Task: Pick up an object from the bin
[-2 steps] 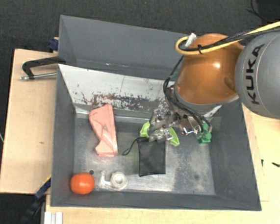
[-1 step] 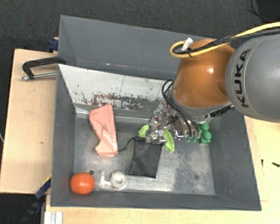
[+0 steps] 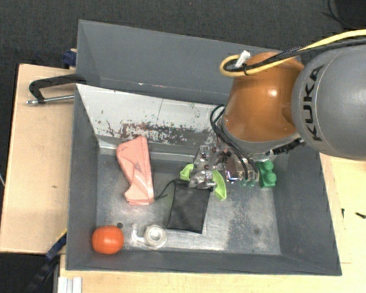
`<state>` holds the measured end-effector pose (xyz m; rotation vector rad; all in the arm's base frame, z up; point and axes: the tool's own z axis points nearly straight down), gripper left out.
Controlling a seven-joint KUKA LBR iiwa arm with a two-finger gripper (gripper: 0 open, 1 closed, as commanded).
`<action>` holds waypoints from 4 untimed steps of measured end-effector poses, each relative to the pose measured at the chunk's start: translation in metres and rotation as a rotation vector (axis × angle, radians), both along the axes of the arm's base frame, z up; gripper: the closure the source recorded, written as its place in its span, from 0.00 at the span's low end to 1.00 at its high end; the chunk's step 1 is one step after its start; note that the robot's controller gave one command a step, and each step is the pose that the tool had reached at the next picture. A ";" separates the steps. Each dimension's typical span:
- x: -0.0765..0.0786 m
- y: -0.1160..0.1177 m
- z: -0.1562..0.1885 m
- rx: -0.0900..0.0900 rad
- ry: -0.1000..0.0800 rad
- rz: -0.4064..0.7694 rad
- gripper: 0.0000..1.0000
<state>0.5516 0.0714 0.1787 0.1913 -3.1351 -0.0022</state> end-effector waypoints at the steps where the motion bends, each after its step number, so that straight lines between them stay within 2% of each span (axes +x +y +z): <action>1: -0.012 0.003 0.015 0.000 -0.001 0.098 1.00; 2: 0.000 0.012 -0.038 0.000 0.000 -0.224 0.00; 3: 0.001 0.012 -0.037 0.000 -0.002 -0.224 0.00; 4: 0.004 0.005 -0.102 0.005 -0.009 -0.341 1.00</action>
Offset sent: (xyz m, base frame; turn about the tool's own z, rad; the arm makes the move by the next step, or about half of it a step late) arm 0.0000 0.0113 -0.0381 0.2251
